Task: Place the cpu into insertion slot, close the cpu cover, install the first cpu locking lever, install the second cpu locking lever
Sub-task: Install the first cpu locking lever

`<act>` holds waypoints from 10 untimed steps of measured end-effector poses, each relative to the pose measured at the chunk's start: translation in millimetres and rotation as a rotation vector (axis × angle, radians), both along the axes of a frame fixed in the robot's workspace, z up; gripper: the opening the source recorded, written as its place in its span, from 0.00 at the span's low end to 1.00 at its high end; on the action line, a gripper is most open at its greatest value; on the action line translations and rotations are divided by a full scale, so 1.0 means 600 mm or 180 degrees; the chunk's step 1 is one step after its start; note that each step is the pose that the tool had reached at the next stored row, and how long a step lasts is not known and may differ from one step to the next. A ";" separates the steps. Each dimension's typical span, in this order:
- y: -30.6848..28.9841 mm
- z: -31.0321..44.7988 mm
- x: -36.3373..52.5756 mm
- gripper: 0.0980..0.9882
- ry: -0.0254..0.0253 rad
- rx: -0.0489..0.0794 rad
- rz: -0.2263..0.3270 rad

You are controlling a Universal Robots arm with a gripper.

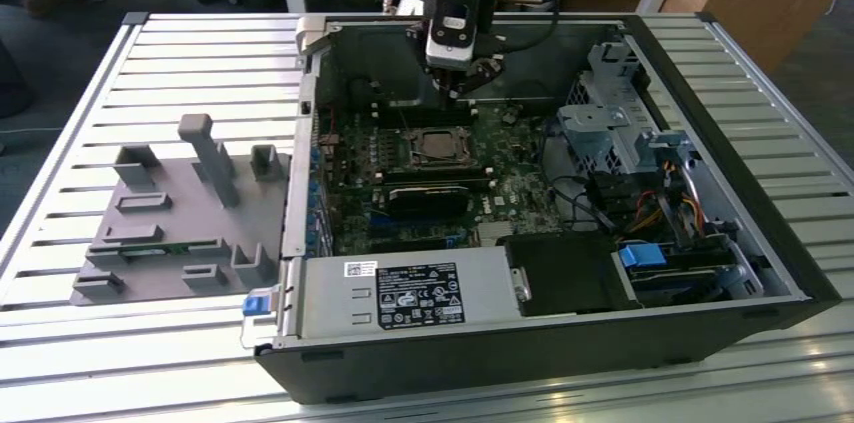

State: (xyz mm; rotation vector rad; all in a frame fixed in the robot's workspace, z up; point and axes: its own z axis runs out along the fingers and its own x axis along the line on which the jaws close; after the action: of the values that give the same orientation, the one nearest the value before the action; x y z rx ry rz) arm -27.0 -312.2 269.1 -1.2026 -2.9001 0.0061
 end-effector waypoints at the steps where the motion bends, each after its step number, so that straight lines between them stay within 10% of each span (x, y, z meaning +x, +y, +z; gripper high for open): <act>1: 0.0000 0.000 0.000 0.02 -0.0002 0.0016 0.0043; 10: 0.0000 -0.001 0.000 0.02 -0.0025 0.0071 0.0430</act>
State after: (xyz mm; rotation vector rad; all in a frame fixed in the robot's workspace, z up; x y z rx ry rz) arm -26.9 -312.2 268.6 -1.0038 -2.9735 -0.0307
